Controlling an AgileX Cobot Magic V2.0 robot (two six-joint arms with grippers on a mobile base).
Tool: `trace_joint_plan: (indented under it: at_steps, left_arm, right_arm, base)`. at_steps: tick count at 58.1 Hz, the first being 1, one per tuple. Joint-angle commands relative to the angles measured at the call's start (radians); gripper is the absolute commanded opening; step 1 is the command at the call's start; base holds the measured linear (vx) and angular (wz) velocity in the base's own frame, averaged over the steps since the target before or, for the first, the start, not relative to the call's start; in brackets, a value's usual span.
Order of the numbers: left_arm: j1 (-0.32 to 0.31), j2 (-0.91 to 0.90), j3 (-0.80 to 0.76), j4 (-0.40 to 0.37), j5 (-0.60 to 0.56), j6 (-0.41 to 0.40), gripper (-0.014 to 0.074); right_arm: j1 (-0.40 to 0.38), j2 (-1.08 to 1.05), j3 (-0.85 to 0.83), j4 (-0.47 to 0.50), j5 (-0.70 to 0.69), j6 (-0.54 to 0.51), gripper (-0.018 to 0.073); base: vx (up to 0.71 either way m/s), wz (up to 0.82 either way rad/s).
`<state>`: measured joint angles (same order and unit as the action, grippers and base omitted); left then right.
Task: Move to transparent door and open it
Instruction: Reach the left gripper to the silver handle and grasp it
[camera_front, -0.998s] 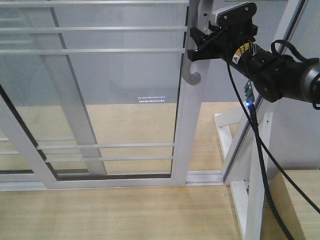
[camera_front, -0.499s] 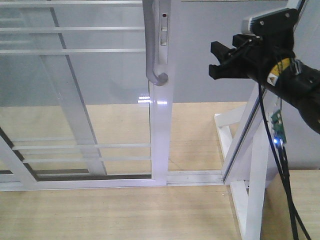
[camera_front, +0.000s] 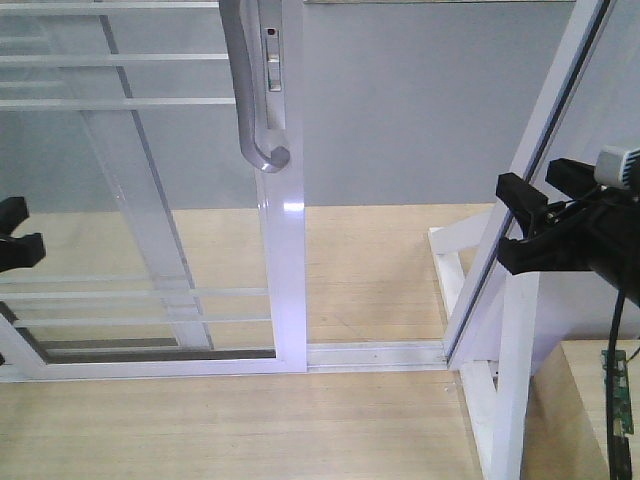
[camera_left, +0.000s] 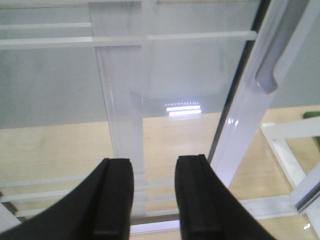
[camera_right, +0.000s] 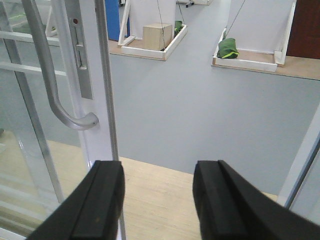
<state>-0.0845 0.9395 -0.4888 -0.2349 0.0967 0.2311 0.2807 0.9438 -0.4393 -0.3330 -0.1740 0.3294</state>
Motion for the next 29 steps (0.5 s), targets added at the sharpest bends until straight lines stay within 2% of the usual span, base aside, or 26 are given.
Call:
trace_joint_plan:
  at_steps: [1, 7, 12, 14, 21, 29]
  left_arm:
    - [-0.060, 0.076, -0.031, -0.015, -0.153, 0.044, 0.0361]
    - [-0.126, 0.188, -0.031, -0.001, -0.348, 0.048, 0.0361]
    - [-0.162, 0.278, -0.034, 0.058, -0.553, 0.045, 0.0361]
    - [-0.173, 0.310, -0.042, 0.077, -0.602, 0.037, 0.0361]
    - [-0.207, 0.422, -0.116, 0.082, -0.604, -0.008, 0.0361]
    - [-0.217, 0.529, -0.218, 0.083, -0.667, -0.011, 0.0362]
  right_arm:
    - [-0.004, -0.017, -0.026, 0.004, -0.065, 0.000, 0.0392]
    - [-0.004, -0.015, -0.026, 0.004, -0.067, -0.001, 0.0392]
    - [-0.004, -0.015, -0.026, 0.004, -0.067, -0.001, 0.0392]
    - [-0.004, -0.015, -0.026, 0.004, -0.067, -0.001, 0.0392]
    - [-0.004, -0.015, -0.026, 0.004, -0.067, -0.001, 0.0392]
    - [-0.004, -0.016, -0.026, 0.004, -0.066, -0.001, 0.0392]
  base:
    - [0.00, 0.00]
    - [0.00, 0.00]
    - [0.00, 0.00]
    - [0.00, 0.00]
    - [0.00, 0.00]
    - [0.00, 0.00]
